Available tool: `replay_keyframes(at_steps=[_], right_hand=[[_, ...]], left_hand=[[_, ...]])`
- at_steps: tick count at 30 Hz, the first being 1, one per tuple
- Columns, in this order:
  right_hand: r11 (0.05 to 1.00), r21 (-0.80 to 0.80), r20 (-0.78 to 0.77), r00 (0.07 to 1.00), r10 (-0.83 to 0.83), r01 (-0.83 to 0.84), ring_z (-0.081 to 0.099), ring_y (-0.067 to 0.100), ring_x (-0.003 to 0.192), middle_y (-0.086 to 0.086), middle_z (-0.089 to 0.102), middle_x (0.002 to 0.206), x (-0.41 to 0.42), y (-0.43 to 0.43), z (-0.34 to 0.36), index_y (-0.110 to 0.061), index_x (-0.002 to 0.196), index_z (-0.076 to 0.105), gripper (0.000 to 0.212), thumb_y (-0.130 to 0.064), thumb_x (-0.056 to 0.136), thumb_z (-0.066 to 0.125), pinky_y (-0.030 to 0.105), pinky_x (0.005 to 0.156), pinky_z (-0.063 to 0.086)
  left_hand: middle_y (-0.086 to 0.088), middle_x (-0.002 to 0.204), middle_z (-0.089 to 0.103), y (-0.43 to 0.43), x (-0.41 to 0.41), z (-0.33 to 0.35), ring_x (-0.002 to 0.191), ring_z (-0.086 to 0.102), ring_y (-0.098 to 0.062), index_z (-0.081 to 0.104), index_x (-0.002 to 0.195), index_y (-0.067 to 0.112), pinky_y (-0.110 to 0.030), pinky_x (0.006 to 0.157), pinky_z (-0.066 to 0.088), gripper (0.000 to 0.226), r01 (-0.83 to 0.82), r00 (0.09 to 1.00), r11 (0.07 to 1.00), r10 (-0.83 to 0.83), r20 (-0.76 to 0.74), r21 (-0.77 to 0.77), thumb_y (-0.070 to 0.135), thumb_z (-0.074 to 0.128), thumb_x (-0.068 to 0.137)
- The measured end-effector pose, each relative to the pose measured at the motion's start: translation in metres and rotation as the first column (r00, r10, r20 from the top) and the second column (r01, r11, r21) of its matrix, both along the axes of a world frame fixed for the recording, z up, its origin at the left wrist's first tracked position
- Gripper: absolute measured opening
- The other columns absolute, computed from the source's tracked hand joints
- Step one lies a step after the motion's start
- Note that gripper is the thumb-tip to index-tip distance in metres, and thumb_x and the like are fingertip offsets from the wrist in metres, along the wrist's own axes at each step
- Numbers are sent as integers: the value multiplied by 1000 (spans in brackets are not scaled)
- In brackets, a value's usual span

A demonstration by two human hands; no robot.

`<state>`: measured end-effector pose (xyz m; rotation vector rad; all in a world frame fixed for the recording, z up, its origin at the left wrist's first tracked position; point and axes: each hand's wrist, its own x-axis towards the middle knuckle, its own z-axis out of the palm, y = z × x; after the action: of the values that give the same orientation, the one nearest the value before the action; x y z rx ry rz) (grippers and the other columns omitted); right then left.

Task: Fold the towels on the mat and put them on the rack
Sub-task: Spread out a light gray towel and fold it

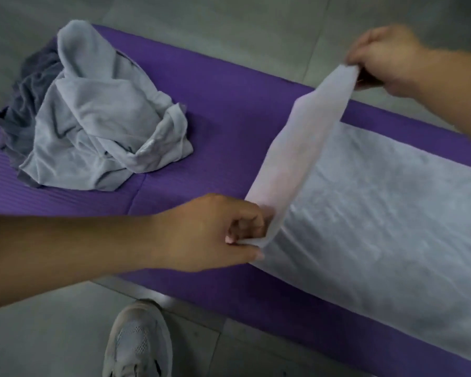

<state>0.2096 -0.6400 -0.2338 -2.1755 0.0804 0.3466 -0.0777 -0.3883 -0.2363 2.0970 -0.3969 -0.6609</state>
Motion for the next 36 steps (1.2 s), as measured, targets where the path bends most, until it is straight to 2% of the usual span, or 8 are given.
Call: replay_keyframes(at_steps=[4,8,12,16,24,28,32,36], right_hand=[[1000,-10,-78,997,1,-2,66,14,71,3,63,84,-19,-114,3,-23,83,64,24,-2,95,59,27,57,61],[993,-6,-66,990,-122,121,65,8,62,1,64,79,-41,-231,1,-21,79,65,30,2,95,55,24,52,55],[958,4,-54,956,-287,288,60,13,64,0,63,70,-59,-339,-12,-20,66,68,39,7,87,50,31,66,53],[893,45,-21,894,-448,449,60,8,56,-1,65,69,-76,-427,-26,-22,76,73,34,4,86,52,25,56,52],[841,230,-71,871,-487,489,66,14,87,5,68,100,-109,-552,-67,-13,115,73,40,6,83,58,24,68,55],[915,5,-26,915,-403,403,65,8,91,-3,67,108,-122,-590,-94,-18,119,71,48,-1,77,57,17,69,52],[930,-205,-28,948,-318,306,51,5,78,-3,52,92,-132,-606,-118,-7,105,71,35,-4,80,46,14,65,41],[904,-290,56,949,-311,314,53,3,113,-6,58,126,-137,-608,-133,-18,134,61,44,-11,92,50,5,90,35]], left_hand=[[1,81,71,-112,17,9,71,67,-15,70,90,18,-34,73,57,14,177,967,983,-182,-179,-47,25,81,85],[0,79,72,-252,13,6,65,65,-9,73,88,13,-19,66,55,12,106,970,985,-133,-205,-137,23,80,86],[0,80,71,-374,-21,-24,71,67,-18,72,88,20,-32,69,58,11,-16,959,983,-36,-281,-182,30,76,90],[9,80,65,-471,-51,-61,73,62,-10,69,84,24,-33,70,51,11,-100,992,978,83,-95,-185,32,76,88],[10,75,60,-608,-86,-98,68,57,-6,71,81,22,-26,62,49,24,-87,996,970,89,0,-227,44,67,88],[5,76,58,-655,-98,-112,63,55,-11,68,77,21,-27,58,47,29,-46,996,994,53,70,-97,46,62,87],[1,96,61,-683,-106,-128,81,61,-21,69,91,17,-38,74,54,26,23,998,996,-19,-51,86,40,62,97],[3,101,60,-693,-111,-128,87,58,-13,67,96,19,-30,77,49,29,-11,999,995,14,-29,99,46,56,99]])
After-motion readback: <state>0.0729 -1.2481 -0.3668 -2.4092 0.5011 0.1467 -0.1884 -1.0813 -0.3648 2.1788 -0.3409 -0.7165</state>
